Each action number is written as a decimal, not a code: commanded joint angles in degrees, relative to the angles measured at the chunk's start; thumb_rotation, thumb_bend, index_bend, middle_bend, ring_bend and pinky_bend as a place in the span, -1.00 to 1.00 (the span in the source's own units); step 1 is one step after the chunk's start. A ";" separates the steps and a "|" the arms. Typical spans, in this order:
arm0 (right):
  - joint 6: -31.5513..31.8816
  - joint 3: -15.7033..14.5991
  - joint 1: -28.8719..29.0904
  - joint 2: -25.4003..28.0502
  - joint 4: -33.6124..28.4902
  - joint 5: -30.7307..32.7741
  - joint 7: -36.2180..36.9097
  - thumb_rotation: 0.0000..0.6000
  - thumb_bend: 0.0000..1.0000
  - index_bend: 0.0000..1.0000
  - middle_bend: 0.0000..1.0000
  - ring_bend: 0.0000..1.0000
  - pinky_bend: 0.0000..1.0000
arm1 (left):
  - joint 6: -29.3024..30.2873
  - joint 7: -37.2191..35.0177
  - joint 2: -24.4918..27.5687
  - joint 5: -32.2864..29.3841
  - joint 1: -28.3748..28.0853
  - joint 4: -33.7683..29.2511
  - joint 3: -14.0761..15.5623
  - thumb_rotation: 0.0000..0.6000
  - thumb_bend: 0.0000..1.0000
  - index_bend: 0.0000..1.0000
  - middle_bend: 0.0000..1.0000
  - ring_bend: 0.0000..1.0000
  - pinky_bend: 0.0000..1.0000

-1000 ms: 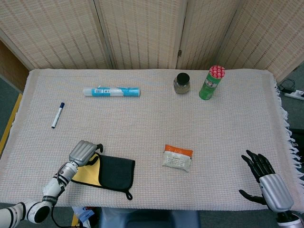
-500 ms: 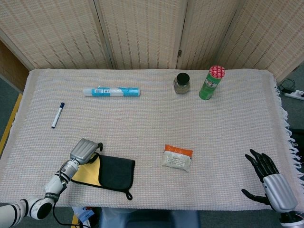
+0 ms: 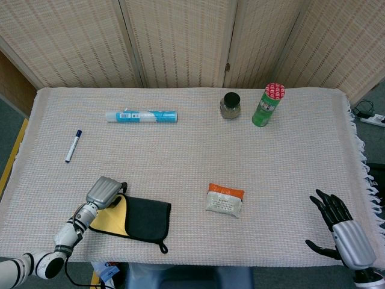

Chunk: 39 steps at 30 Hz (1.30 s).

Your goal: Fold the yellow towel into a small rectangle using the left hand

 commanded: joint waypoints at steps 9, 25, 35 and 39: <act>-0.17 0.04 0.06 -0.11 -0.09 0.08 -0.27 1.00 -0.59 -1.00 -1.00 -1.00 -1.00 | 0.21 0.07 -0.32 0.31 0.06 0.49 0.54 1.00 -0.01 0.09 1.00 1.00 1.00; -0.20 -0.06 0.06 -0.10 -0.09 -0.09 -0.25 1.00 -0.59 -1.00 -1.00 -1.00 -1.00 | 4.34 0.52 1.48 3.02 2.18 -1.20 2.08 1.00 -0.01 0.41 1.00 1.00 1.00; 0.56 -0.29 -0.24 -0.02 -0.08 -0.84 -0.26 1.00 -0.59 -1.00 -1.00 -1.00 -1.00 | 11.67 -0.45 6.06 7.82 6.64 -6.10 4.58 1.00 -0.01 0.41 1.00 1.00 1.00; 0.82 -0.40 -0.33 -0.04 -0.07 -1.21 -0.35 1.00 -0.59 -1.00 -1.00 -1.00 -1.00 | 14.98 -1.54 7.20 9.87 9.40 -6.72 6.29 1.00 -0.01 0.41 1.00 1.00 1.00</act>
